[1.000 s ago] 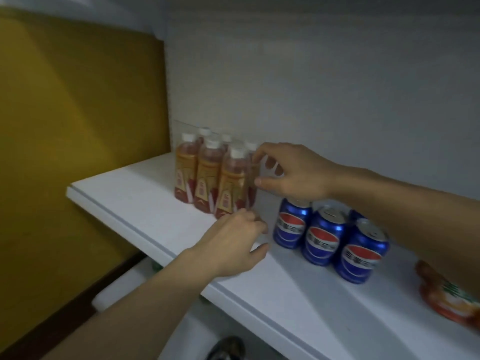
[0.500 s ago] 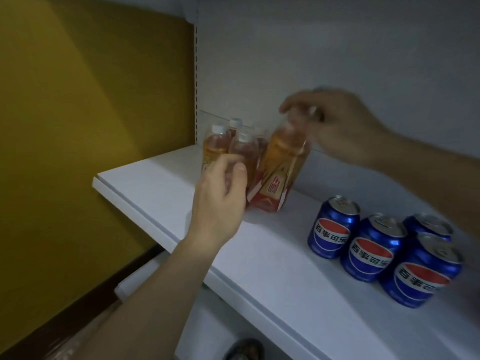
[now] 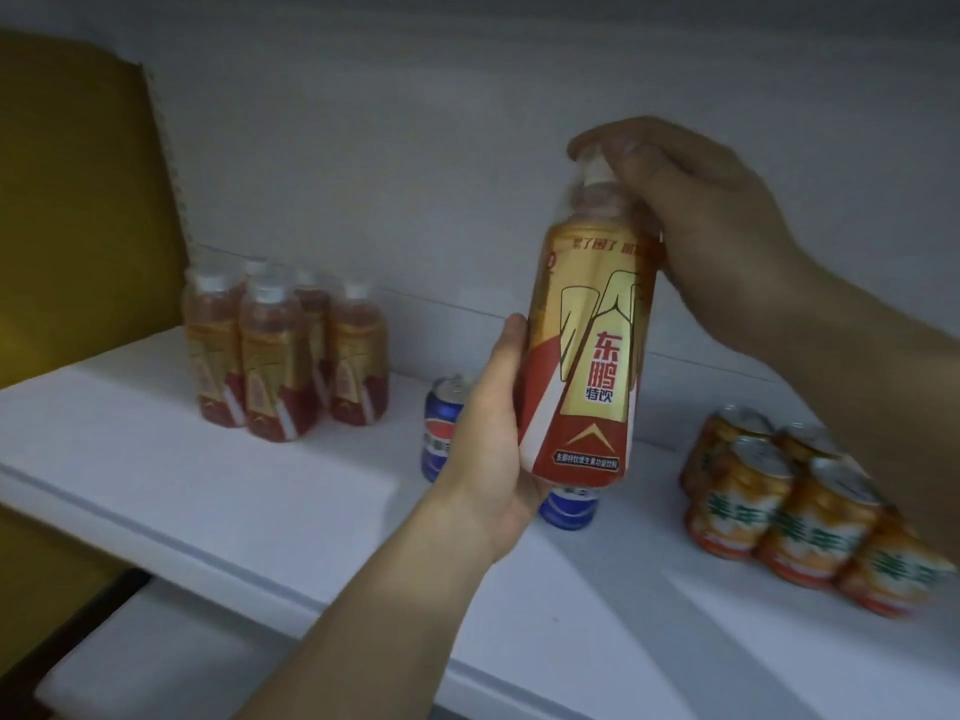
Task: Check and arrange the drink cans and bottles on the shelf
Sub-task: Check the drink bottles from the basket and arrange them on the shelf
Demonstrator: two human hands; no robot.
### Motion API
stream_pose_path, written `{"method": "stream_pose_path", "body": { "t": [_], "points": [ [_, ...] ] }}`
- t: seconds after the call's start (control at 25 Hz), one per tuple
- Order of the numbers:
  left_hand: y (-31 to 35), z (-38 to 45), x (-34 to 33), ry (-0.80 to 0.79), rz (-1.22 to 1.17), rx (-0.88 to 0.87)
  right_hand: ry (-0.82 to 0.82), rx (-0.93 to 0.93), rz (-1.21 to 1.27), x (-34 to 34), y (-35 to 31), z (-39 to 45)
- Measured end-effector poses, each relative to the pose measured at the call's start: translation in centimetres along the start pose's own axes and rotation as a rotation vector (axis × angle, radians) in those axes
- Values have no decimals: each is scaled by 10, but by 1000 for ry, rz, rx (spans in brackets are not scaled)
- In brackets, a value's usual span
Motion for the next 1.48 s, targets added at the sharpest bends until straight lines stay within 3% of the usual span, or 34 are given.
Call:
{"method": "stream_pose_path", "body": {
  "t": [0.32,0.52,0.68,0.8,0.96,1.16,1.32,1.48],
  "points": [
    [-47,11,-70,-158,113,76,410,-158,255,92,54,-72],
    [-75,7,-100,-372,82,249,209,-259,808,92,83,-91],
    [-82,5,-104,-277,224,172,347,-143,519,114,90,-92],
    [-82,5,-102,-169,267,122,361,-160,320,113,93,-93],
    [-81,1,-104,-162,256,102,331,-169,310,111,93,-93],
    [-78,1,-100,-215,139,169,163,-282,687,92,100,-98],
    [-76,2,-100,-227,271,113,294,-125,377,100,90,-99],
    [-76,3,-98,-178,287,27,278,-137,268,95,87,-98]
  ]
}}
Point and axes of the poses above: each hand's wrist, its own z-axis towards the middle knuckle, its own x-axis out of the back of the hand, y = z × x, the point moved 7 cm from there along z, towards the middle knuckle, and after that the axes turned 8 degrees about z, right-handed, at the moved point
